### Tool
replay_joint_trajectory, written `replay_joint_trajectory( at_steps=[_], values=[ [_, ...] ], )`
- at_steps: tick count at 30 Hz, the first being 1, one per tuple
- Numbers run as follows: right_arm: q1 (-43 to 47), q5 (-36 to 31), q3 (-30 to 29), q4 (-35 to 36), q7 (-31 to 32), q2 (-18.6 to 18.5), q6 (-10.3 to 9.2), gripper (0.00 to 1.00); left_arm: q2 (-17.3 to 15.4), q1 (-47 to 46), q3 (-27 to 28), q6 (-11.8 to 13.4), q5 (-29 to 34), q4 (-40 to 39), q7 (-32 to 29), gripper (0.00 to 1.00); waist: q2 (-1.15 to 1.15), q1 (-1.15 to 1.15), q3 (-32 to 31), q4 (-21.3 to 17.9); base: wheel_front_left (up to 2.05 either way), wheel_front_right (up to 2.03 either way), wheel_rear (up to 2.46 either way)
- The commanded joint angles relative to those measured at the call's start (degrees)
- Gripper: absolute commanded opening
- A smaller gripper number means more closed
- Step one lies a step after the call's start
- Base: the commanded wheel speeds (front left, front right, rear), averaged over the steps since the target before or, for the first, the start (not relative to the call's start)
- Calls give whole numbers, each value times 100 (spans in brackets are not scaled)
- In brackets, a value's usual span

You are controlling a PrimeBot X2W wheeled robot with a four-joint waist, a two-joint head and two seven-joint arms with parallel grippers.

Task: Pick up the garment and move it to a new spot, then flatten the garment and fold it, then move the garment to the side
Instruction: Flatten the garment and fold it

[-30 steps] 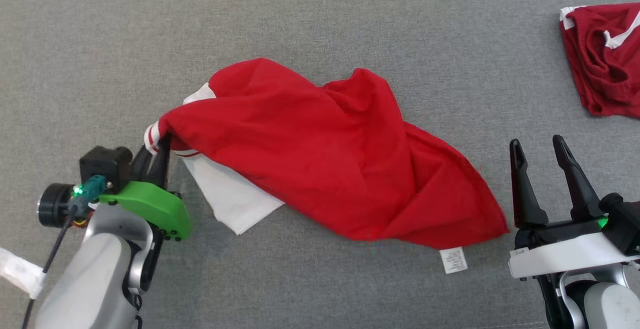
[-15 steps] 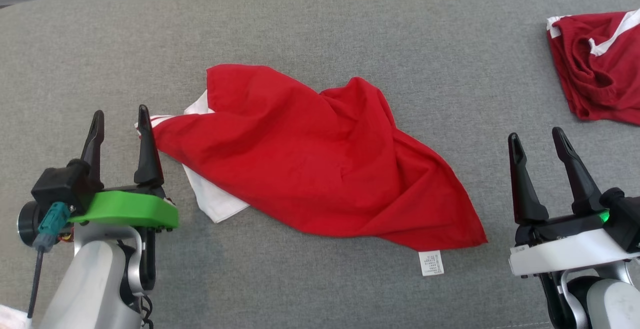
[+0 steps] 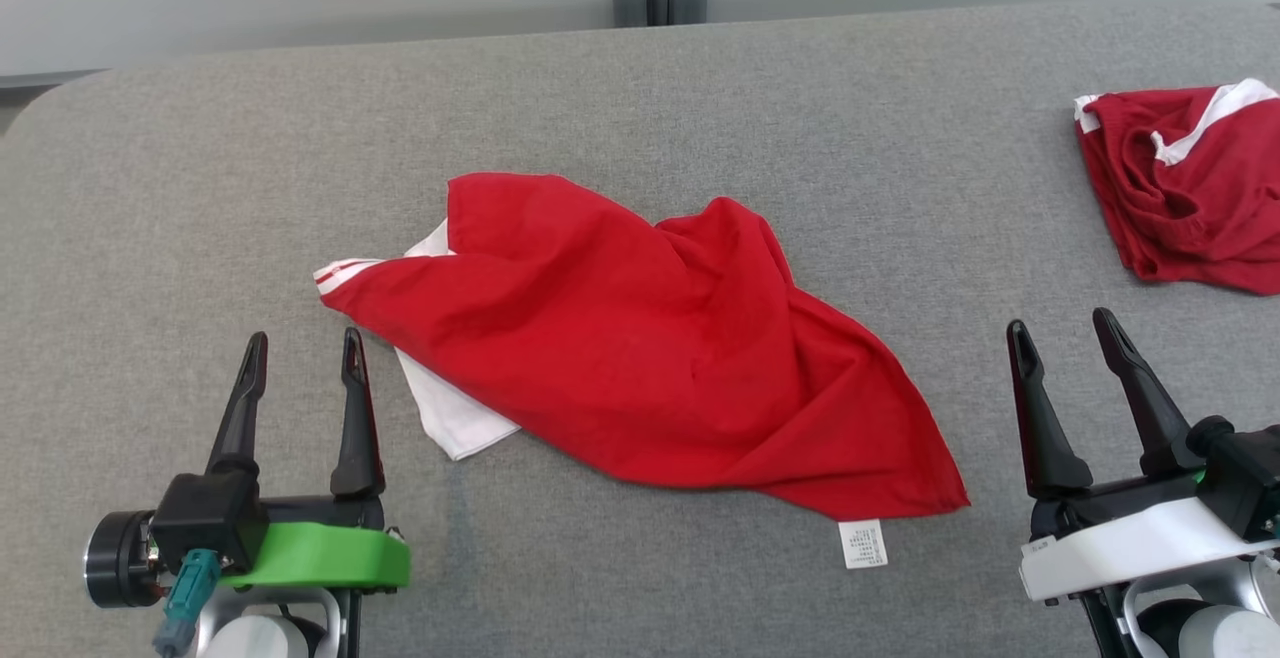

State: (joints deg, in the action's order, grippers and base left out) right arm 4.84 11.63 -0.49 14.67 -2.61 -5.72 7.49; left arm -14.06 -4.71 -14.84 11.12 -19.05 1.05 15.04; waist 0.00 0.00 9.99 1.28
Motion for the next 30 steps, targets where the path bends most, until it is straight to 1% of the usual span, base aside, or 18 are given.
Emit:
replay_joint_trajectory(
  at_steps=[1,9,11,15,17,20,22,26,27,29,30],
  values=[
    [83,9,-19,28,24,9,0,100,5,80,3,-19,45,7,16,100,0,0,-26,21,0,0,0],
    [59,30,-20,43,26,28,0,100,20,50,9,-71,87,48,16,100,0,0,-6,15,0,0,0],
    [44,27,-29,43,24,31,0,100,4,6,-44,-121,88,75,-3,100,0,0,12,12,0,0,0],
    [10,28,-22,46,22,33,0,100,49,-115,-170,-222,-51,279,-377,100,0,0,94,9,0,0,0],
    [-17,35,4,40,39,36,0,100,103,-214,-260,-289,-146,480,-664,100,0,0,179,-1,0,0,0],
    [-85,43,36,14,29,48,0,100,186,-371,-340,-404,-370,1022,-1111,100,0,0,319,-46,0,0,0],
    [-120,40,47,-27,8,55,0,100,235,-488,-367,-464,-465,1373,-1284,100,0,0,390,-81,0,0,0],
    [-184,49,29,-87,-21,56,0,100,326,-675,-336,-544,-626,1936,-1389,100,0,0,470,-160,0,0,0],
    [-178,56,16,-91,-27,58,0,100,334,-703,-339,-573,-666,2027,-1414,88,0,0,483,-166,0,0,0],
    [-181,60,-14,-103,-40,65,0,100,357,-754,-372,-653,-746,2230,-1526,0,0,0,510,-173,0,0,0],
    [-186,62,-21,-114,-54,69,0,100,366,-757,-395,-702,-784,2343,-1595,0,0,0,516,-178,0,0,0]
  ],
)
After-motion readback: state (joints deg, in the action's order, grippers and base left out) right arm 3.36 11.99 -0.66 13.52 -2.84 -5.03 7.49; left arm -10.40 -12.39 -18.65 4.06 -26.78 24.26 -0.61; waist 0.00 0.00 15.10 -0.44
